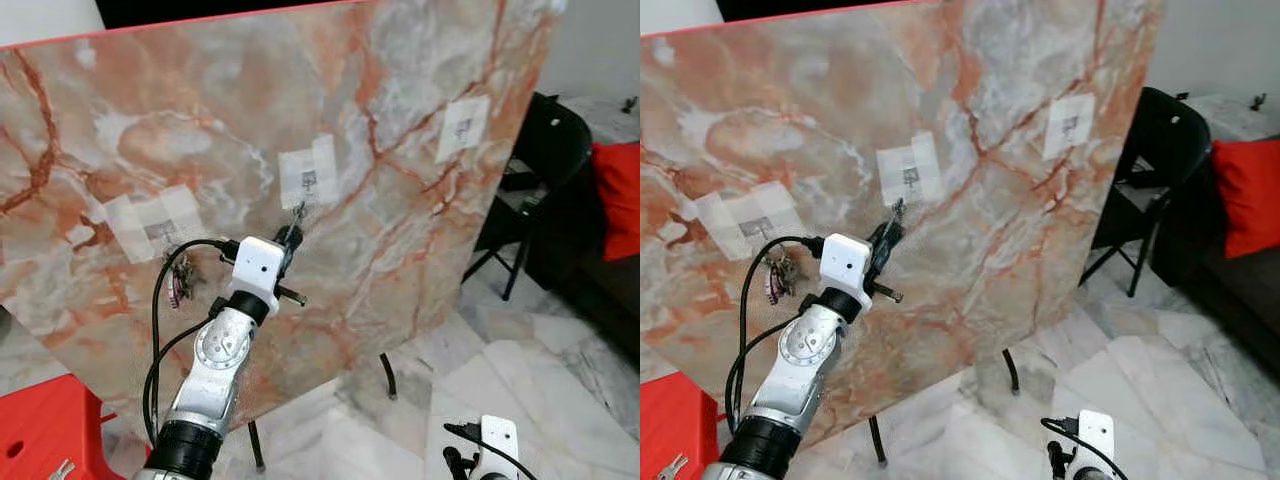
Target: Hang keys on a hook
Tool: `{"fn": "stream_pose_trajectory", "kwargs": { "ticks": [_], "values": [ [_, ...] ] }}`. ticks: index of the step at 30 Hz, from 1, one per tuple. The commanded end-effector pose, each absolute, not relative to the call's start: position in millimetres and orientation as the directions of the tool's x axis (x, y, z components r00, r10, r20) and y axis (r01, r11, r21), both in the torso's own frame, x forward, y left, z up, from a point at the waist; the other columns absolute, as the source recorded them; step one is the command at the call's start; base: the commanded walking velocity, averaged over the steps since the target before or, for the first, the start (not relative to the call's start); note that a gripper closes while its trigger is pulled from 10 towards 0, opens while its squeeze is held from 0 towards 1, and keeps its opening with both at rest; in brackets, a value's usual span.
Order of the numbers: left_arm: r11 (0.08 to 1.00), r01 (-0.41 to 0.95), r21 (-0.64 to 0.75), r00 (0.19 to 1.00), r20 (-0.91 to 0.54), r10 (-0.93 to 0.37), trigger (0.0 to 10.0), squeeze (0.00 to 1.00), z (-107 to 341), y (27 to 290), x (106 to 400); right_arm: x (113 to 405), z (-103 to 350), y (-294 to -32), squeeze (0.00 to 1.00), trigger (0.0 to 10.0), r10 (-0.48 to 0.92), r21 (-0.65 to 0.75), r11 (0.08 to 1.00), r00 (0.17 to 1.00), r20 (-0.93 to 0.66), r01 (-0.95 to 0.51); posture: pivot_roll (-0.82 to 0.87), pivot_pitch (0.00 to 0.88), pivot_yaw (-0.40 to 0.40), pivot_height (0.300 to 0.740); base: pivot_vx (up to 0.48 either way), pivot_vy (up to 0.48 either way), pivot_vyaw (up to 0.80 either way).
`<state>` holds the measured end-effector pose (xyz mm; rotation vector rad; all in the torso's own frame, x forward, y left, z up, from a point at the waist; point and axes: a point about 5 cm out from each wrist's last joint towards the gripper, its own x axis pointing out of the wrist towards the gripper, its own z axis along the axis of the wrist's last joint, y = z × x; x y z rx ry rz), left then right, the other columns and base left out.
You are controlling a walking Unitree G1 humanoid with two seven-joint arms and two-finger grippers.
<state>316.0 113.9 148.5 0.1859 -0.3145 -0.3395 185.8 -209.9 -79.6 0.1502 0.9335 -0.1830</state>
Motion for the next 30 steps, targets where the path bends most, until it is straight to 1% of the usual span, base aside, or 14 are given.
{"fn": "stream_pose_trajectory", "kwargs": {
  "ticks": [1,26,28,30],
  "values": [
    [0.923,0.306,0.235,0.889,0.277,-0.365,10.0,0.0,151.1,111.8,315.6,187.0,-79.1,-209.7,0.0,10.0,-0.09,0.043,0.977,0.583,-0.807,0.21,0.04,0.0,-0.023,0.732,0.277,0.0,0.0],
    [0.922,0.307,0.234,0.888,0.277,-0.366,10.0,0.0,151.3,111.6,315.3,187.1,-79.1,-209.7,0.0,10.0,-0.09,0.043,0.977,0.583,-0.807,0.209,0.04,0.0,-0.023,0.732,0.277,0.0,0.0],
    [0.909,0.34,0.242,0.877,0.268,-0.4,10.0,0.0,148.9,110.3,309.9,187.7,-79.0,-208.7,0.0,10.0,-0.081,0.045,0.979,0.584,-0.808,0.198,0.05,0.0,-0.019,0.732,0.0,0.0,0.0],
    [0.906,0.345,0.243,0.876,0.264,-0.404,10.0,0.0,148.2,110.2,309.3,187.8,-78.9,-208.5,0.0,10.0,-0.08,0.046,0.979,0.584,-0.808,0.197,0.04,0.0,-0.018,0.732,0.0,0.0,0.0]
  ]
}}
